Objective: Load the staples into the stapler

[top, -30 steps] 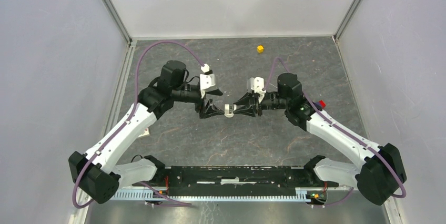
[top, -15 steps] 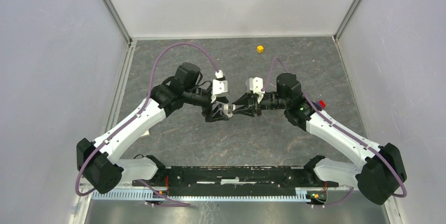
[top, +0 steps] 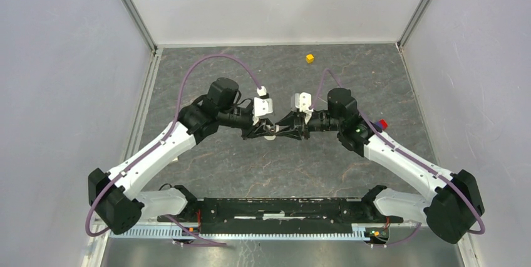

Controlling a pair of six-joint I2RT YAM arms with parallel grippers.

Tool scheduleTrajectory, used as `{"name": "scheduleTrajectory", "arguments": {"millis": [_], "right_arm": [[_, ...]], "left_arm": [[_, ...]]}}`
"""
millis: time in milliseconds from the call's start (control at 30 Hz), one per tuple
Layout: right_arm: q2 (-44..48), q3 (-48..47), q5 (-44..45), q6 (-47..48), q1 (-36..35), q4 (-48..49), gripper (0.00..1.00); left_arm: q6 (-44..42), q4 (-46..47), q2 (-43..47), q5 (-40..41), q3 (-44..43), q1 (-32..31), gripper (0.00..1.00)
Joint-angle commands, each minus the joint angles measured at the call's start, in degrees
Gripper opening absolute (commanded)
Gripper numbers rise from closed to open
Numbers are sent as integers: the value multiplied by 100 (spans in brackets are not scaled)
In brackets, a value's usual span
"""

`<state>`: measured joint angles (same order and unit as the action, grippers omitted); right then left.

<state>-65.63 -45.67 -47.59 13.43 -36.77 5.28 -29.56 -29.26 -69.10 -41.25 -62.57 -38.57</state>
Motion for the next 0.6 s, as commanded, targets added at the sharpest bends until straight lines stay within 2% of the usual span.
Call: {"name": "scheduleTrajectory", "arguments": {"millis": [0,233,400,467,567], "right_arm": [[158,-75,412,24,35,-84,0],[317,202,503,-17,175,57,0],[355,899,454,-1061,376,1359,2],[266,1013,366,-1325,377,1692,6],[181,1076,593,-1584,376,1789,17]], "left_arm": [[109,309,529,574,225,92,2],[524,893,1098,466,598,503,2],[819,1369,1339,387,740,618,2],[885,1524,1383,385,813,613,2],[955,1697,1437,519,931,622,2]]}}
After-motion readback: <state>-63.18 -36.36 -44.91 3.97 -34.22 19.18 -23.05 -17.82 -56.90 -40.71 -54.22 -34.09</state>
